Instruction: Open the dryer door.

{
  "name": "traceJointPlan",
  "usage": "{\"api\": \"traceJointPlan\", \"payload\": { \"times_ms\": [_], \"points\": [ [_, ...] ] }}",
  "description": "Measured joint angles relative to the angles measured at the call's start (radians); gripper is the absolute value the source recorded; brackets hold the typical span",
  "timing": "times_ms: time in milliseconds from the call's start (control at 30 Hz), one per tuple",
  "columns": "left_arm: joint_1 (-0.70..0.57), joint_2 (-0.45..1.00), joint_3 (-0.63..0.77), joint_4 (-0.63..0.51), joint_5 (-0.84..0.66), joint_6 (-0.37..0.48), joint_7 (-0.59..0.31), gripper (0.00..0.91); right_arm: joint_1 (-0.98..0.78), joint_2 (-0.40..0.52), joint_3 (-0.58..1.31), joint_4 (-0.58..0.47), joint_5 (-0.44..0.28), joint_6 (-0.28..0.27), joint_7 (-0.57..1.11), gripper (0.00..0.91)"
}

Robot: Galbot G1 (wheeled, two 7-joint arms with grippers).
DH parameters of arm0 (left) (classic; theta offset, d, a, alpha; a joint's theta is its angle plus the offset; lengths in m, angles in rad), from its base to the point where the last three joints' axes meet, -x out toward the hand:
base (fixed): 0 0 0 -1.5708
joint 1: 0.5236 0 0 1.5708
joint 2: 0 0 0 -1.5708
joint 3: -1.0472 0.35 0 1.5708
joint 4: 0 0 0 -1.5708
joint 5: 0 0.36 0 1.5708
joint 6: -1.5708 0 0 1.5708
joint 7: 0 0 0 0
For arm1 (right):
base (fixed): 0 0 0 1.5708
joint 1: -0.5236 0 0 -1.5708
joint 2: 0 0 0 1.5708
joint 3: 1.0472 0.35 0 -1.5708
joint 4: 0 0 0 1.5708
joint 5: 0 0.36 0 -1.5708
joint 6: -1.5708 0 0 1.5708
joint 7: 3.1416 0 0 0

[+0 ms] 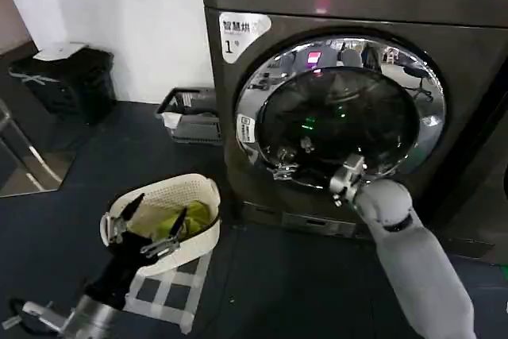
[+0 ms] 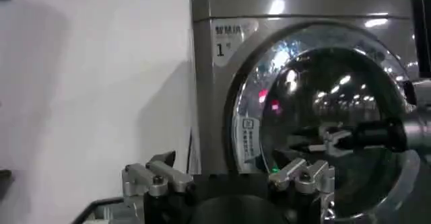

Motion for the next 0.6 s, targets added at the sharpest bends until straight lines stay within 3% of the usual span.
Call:
{"api": "traceJointPlan", "payload": {
  "times_ms": [600],
  "points": [
    [-0.003, -0.004, -0.001, -0.018, 0.003, 0.057, 0.025, 0.907, 0.045, 0.034, -0.062, -0.059, 0.005, 0.002, 0.002, 0.907]
  ]
}}
